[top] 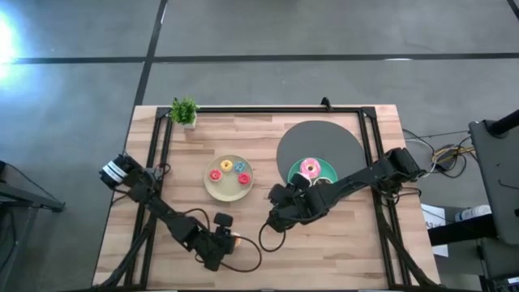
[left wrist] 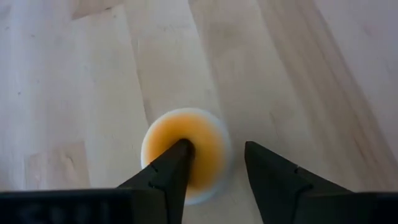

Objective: Pick & Place donuts
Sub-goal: Put the small white donut on the brown plate

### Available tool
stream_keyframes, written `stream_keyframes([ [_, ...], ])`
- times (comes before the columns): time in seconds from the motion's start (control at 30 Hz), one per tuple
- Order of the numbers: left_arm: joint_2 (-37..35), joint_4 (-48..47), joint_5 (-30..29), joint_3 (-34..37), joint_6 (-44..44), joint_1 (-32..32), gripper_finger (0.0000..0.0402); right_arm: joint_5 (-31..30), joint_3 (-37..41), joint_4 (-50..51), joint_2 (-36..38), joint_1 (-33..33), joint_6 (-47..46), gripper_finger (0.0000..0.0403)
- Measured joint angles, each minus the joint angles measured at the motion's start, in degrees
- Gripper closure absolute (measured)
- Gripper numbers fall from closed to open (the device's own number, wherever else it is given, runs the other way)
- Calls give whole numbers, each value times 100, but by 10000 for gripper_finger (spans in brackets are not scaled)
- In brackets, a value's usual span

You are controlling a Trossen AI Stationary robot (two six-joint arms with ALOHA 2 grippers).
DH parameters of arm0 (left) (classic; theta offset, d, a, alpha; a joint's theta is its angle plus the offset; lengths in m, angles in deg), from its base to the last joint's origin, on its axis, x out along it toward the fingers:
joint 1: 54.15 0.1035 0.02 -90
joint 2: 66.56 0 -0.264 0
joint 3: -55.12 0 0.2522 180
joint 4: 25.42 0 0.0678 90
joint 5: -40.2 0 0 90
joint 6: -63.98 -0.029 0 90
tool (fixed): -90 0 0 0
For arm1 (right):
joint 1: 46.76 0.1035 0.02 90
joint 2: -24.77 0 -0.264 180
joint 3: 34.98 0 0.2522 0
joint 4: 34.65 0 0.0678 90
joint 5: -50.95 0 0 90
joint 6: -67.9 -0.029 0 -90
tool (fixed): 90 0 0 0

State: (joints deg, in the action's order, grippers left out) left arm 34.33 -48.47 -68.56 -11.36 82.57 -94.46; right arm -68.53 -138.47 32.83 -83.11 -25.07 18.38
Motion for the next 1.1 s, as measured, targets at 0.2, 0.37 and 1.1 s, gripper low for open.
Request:
stream_keyframes([
  [0.2,1,-67,-201,-10,68,111,327,4,4,-1,0,0,-89,214],
  [0.37,-60,-230,-223,-8,407,237,393,4,4,-5,0,4,-107,214],
  [1.1,-3467,2987,2842,2078,2735,1626,401,1331,-328,-2839,4,201,3961,223],
])
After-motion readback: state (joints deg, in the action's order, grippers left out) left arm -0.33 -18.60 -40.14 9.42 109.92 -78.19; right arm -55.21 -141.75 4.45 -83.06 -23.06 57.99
